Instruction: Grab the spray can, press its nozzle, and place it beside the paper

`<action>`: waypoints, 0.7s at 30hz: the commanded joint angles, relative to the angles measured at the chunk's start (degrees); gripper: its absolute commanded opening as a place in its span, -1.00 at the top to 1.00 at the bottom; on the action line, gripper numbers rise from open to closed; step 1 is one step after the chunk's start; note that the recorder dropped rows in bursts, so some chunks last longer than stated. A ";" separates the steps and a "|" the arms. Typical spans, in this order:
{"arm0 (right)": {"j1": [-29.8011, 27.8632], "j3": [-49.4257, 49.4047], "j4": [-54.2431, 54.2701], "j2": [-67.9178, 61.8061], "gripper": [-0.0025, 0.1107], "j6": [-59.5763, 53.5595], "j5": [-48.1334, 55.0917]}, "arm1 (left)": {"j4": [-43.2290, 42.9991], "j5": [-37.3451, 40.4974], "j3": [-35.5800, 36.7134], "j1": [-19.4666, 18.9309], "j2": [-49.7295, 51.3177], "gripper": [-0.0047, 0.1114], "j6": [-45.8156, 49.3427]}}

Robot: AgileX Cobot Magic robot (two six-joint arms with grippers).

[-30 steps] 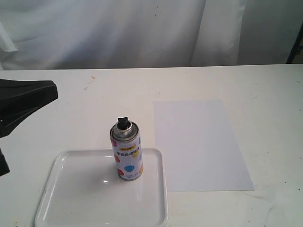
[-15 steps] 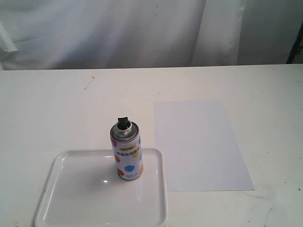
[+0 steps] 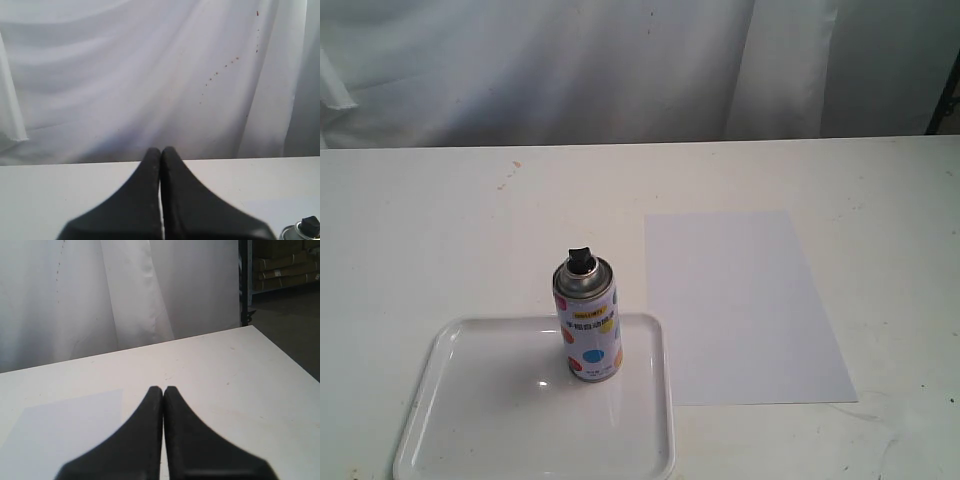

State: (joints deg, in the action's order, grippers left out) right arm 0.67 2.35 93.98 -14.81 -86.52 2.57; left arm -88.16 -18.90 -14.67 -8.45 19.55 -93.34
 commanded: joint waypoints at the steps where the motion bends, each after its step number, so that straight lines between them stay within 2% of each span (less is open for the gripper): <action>1: 0.35 -0.13 -0.24 0.17 0.96 0.03 0.25 | 0.92 1.38 0.37 0.50 -0.24 0.92 -1.15; 6: 0.35 -0.13 -0.24 0.17 0.96 0.03 0.25 | 5.15 0.94 0.37 0.50 -0.24 0.92 -0.24; 8: 0.35 -0.13 -0.24 0.17 0.96 0.03 0.25 | 15.95 0.70 0.89 0.50 -0.24 0.92 10.84; 9: 0.35 -0.13 -0.24 0.17 0.96 0.03 0.25 | 31.16 0.98 2.34 0.50 -0.37 0.92 25.74; 11: 0.35 -0.13 -0.24 0.17 0.96 0.03 0.25 | 48.78 1.10 4.52 0.75 -2.10 0.92 42.95; 13: 0.35 -0.13 -0.24 0.17 0.96 0.03 0.25 | 59.07 3.34 7.40 0.75 -4.70 0.92 52.66; 18: 0.35 -0.13 -0.24 0.17 0.96 0.03 0.25 | 59.30 13.01 8.00 0.75 -8.37 0.92 55.08; 21: 0.35 -0.13 -0.24 0.17 0.96 0.03 0.25 | 65.67 17.49 8.57 0.75 -10.05 0.92 63.80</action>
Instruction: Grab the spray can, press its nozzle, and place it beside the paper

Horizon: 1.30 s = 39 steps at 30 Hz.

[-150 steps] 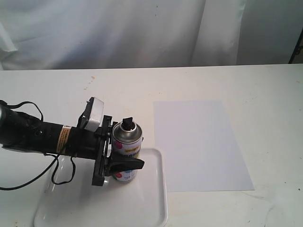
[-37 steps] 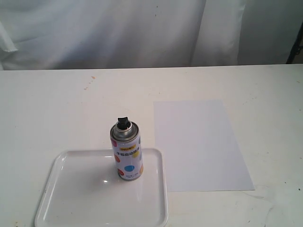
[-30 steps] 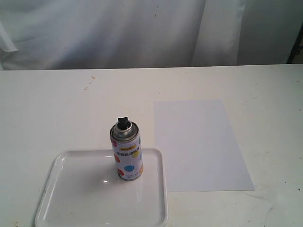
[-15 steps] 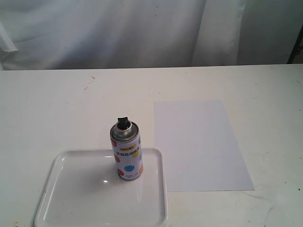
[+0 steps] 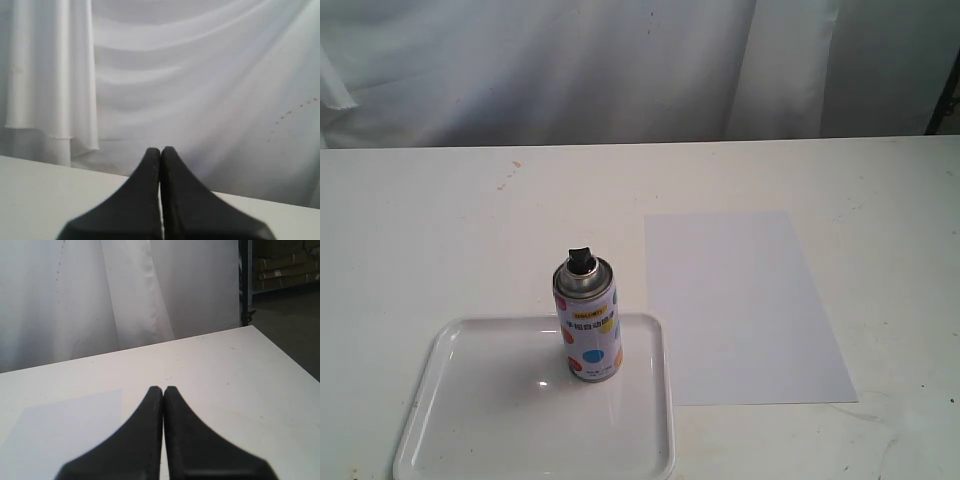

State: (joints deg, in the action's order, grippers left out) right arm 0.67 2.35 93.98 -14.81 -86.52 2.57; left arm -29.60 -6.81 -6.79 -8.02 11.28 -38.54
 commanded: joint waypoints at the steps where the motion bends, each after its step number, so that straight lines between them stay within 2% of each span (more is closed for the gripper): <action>1: 0.35 -0.13 -0.24 0.17 0.96 0.03 0.25 | 11.10 6.81 0.82 0.33 -2.30 0.92 14.15; 4: 0.35 -0.13 -0.24 0.17 0.96 0.03 0.25 | 28.49 13.17 1.28 0.33 -4.06 0.92 35.13; 8: 0.35 -0.13 -0.24 0.17 0.96 0.03 0.25 | 33.80 15.51 1.28 0.33 -4.82 0.92 37.35; 12: 0.35 -0.13 -0.24 0.17 0.96 0.03 0.25 | 33.97 19.87 1.28 0.65 -6.30 0.92 37.35; 14: 0.35 -0.13 -0.24 0.17 0.96 0.03 0.25 | 32.88 22.17 1.28 2.46 -6.58 0.92 37.35; 19: 0.35 -0.13 -0.24 0.17 0.96 0.03 0.25 | 32.52 21.76 4.11 5.01 -7.56 0.92 36.62; 21: 0.35 -0.13 -0.24 0.17 0.96 0.03 0.25 | 32.52 21.64 6.79 5.01 -9.37 0.92 34.26; 39: 0.35 -0.13 -0.24 0.17 0.96 0.03 0.25 | 30.73 23.38 6.79 5.01 -11.28 0.92 33.85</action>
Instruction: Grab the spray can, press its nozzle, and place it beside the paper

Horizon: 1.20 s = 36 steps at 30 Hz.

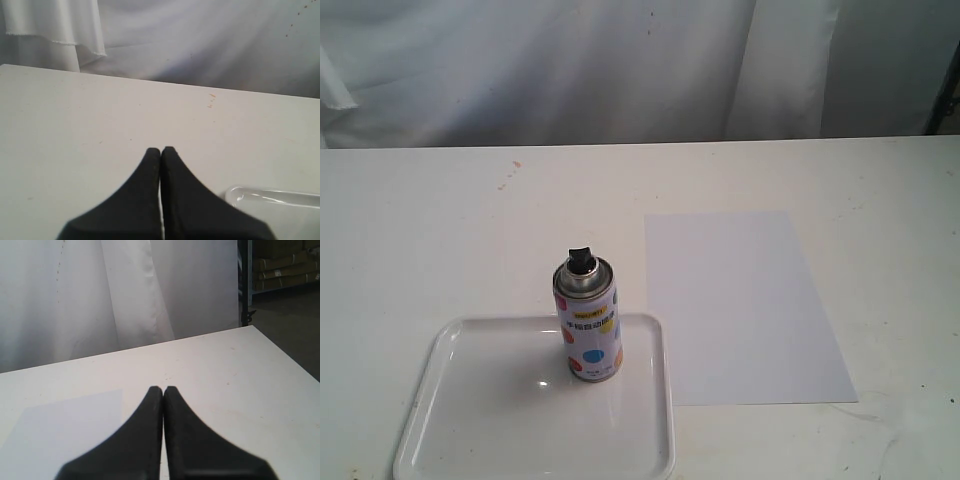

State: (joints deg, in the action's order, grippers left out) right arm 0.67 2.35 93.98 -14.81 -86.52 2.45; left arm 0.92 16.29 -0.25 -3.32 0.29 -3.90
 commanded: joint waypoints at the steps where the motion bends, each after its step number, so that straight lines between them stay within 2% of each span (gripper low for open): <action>1: 0.35 -0.13 -0.24 0.17 0.96 0.03 0.37 | 0.22 0.24 0.25 0.31 -0.29 0.92 -1.39; 6: 0.35 -0.13 -0.24 0.17 0.96 0.03 0.37 | 0.22 3.95 0.25 0.31 -0.29 0.92 1.57; 28: 0.46 -0.13 -0.24 0.17 0.96 0.03 0.37 | 0.22 3.58 0.25 -0.04 -0.29 0.92 0.98; 36: 8.33 -0.13 -0.24 2.60 0.96 0.03 -1.67 | 0.22 3.58 0.25 -0.04 -0.29 0.92 1.09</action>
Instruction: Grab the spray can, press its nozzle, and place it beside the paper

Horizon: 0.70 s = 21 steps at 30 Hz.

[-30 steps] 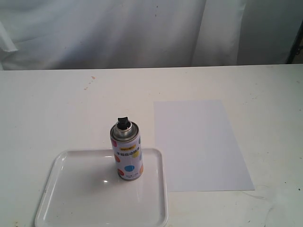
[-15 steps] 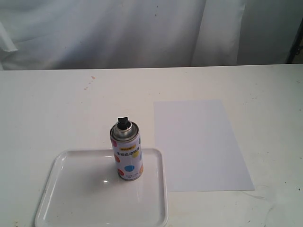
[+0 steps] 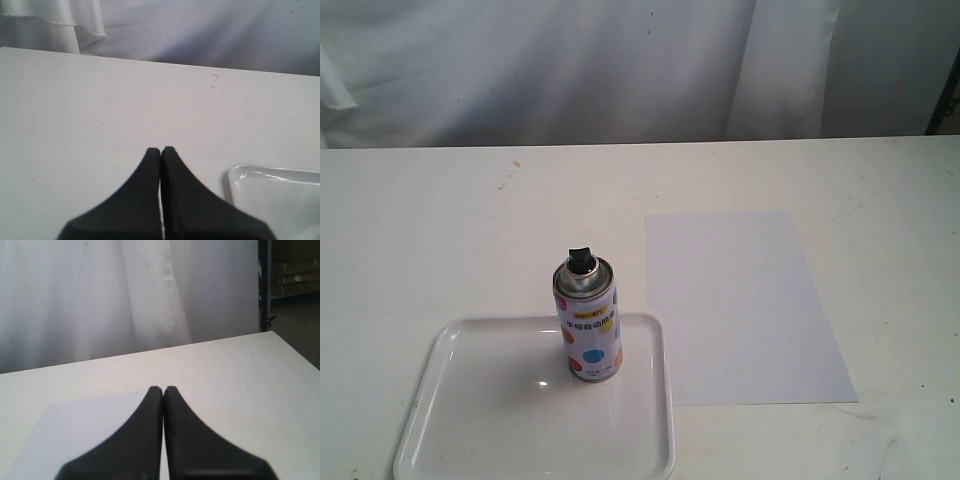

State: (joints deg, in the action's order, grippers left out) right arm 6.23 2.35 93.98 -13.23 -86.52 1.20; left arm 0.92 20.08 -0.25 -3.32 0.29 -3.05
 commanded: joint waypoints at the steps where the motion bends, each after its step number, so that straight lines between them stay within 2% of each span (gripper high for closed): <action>1: 3.20 -0.13 -0.24 1.25 0.96 0.03 -0.43 | 0.22 -0.21 0.25 -0.04 -0.29 0.92 0.24; 21: 4.06 0.53 -0.01 1.25 0.96 1.86 -1.20 | 0.22 -0.21 0.25 -0.04 -0.29 0.92 0.24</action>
State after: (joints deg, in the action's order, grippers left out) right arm 10.24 2.35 93.98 -12.31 -85.76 0.00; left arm 0.92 20.08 -0.25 -3.32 0.29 -2.97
